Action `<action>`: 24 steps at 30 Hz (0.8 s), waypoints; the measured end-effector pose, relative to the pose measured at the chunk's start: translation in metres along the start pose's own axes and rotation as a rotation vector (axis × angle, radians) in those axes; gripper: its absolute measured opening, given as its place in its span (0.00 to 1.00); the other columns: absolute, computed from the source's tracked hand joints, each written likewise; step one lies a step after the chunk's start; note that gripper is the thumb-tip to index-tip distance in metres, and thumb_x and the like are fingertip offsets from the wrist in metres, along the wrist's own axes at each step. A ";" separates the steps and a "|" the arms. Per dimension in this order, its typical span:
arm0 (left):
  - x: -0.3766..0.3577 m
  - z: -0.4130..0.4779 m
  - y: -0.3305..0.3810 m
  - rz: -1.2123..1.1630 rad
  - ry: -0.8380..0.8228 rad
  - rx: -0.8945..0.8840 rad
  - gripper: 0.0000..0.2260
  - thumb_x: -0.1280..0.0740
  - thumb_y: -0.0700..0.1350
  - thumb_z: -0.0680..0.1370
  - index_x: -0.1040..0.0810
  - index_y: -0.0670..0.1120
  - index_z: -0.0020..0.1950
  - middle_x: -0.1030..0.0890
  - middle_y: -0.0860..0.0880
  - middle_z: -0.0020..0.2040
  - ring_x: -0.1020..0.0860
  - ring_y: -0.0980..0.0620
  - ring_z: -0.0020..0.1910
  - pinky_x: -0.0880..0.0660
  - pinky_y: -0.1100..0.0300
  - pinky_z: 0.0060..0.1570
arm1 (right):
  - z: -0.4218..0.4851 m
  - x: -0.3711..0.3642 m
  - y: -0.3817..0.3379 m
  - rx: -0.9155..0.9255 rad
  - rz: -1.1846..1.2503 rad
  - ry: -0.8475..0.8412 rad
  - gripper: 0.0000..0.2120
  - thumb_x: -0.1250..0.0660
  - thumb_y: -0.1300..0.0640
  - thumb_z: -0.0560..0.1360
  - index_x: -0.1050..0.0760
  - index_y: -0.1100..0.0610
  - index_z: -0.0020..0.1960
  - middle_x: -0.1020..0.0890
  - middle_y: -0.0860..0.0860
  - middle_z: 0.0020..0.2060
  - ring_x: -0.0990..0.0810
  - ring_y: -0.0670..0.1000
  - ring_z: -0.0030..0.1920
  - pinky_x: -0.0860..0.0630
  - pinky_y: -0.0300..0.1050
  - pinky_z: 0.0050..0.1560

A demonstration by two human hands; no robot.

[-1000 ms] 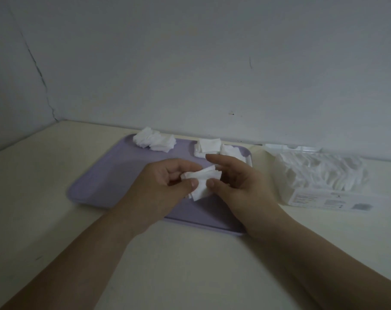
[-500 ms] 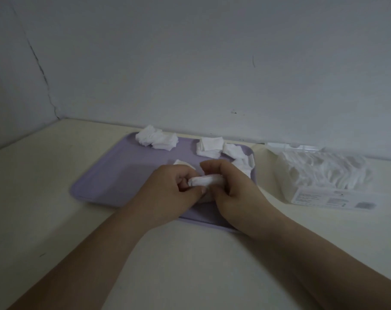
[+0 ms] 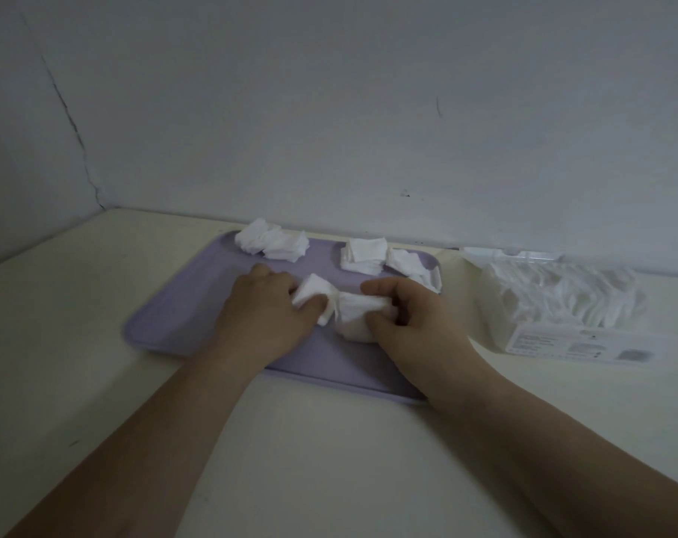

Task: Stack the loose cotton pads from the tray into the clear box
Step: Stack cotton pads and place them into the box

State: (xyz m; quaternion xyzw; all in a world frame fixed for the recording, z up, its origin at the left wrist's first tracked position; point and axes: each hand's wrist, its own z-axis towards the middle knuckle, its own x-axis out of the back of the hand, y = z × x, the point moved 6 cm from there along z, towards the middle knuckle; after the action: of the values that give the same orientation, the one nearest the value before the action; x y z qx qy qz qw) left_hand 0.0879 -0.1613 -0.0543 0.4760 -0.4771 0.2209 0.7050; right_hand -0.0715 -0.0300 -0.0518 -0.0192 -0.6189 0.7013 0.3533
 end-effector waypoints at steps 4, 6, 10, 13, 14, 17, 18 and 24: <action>0.000 -0.002 0.004 -0.209 -0.013 -0.023 0.20 0.29 0.65 0.65 0.24 0.52 0.46 0.19 0.53 0.45 0.21 0.49 0.47 0.23 0.54 0.47 | 0.000 0.007 0.006 -0.055 0.075 0.118 0.14 0.33 0.63 0.77 0.19 0.48 0.57 0.16 0.43 0.47 0.19 0.38 0.43 0.24 0.30 0.45; 0.003 -0.006 0.002 -0.412 0.040 -0.026 0.13 0.22 0.51 0.70 0.24 0.49 0.44 0.19 0.55 0.38 0.22 0.56 0.37 0.27 0.61 0.37 | 0.000 0.010 0.006 -0.055 0.089 0.165 0.14 0.34 0.63 0.77 0.20 0.49 0.58 0.16 0.43 0.45 0.20 0.38 0.41 0.24 0.30 0.42; 0.010 -0.013 0.003 -0.764 0.001 -0.078 0.13 0.20 0.41 0.71 0.20 0.47 0.52 0.13 0.46 0.45 0.20 0.56 0.40 0.25 0.61 0.43 | 0.000 0.011 0.010 -0.087 0.165 0.160 0.16 0.32 0.64 0.77 0.22 0.49 0.61 0.15 0.45 0.49 0.17 0.41 0.45 0.21 0.33 0.48; 0.011 -0.018 0.008 -0.877 -0.194 -0.143 0.18 0.19 0.48 0.65 0.17 0.46 0.52 0.14 0.42 0.46 0.21 0.51 0.42 0.26 0.56 0.42 | 0.002 0.009 0.015 -0.107 0.207 0.161 0.17 0.30 0.62 0.75 0.21 0.49 0.62 0.14 0.48 0.49 0.15 0.48 0.49 0.18 0.46 0.54; 0.010 -0.021 0.012 -0.886 -0.267 -0.174 0.17 0.19 0.49 0.64 0.16 0.47 0.50 0.15 0.44 0.43 0.22 0.51 0.42 0.26 0.57 0.41 | 0.003 0.009 0.016 -0.114 0.229 0.163 0.17 0.29 0.61 0.74 0.21 0.48 0.60 0.14 0.49 0.48 0.15 0.50 0.49 0.17 0.51 0.55; 0.005 -0.030 0.023 -0.900 -0.418 -0.234 0.10 0.21 0.44 0.68 0.15 0.50 0.48 0.17 0.48 0.43 0.22 0.51 0.43 0.25 0.57 0.41 | 0.005 0.008 0.017 -0.134 0.352 0.137 0.16 0.25 0.64 0.72 0.20 0.49 0.56 0.14 0.56 0.49 0.16 0.53 0.44 0.17 0.58 0.55; 0.003 -0.031 0.024 -0.894 -0.430 -0.240 0.09 0.23 0.43 0.69 0.15 0.49 0.49 0.16 0.48 0.44 0.21 0.51 0.43 0.24 0.58 0.42 | 0.006 0.007 0.017 -0.133 0.391 0.118 0.17 0.25 0.66 0.72 0.19 0.50 0.55 0.15 0.57 0.50 0.17 0.52 0.43 0.18 0.57 0.54; 0.000 -0.029 0.021 -0.871 -0.378 -0.182 0.11 0.21 0.37 0.72 0.15 0.46 0.52 0.13 0.45 0.47 0.18 0.50 0.45 0.22 0.56 0.43 | 0.005 0.001 0.016 -0.145 0.472 -0.022 0.16 0.31 0.74 0.74 0.17 0.56 0.53 0.13 0.63 0.48 0.16 0.56 0.45 0.19 0.59 0.55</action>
State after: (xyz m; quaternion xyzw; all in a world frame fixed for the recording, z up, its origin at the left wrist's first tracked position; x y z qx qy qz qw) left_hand 0.0855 -0.1259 -0.0478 0.5995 -0.3705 -0.2280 0.6718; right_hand -0.0817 -0.0337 -0.0646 -0.1808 -0.6497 0.7184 0.1709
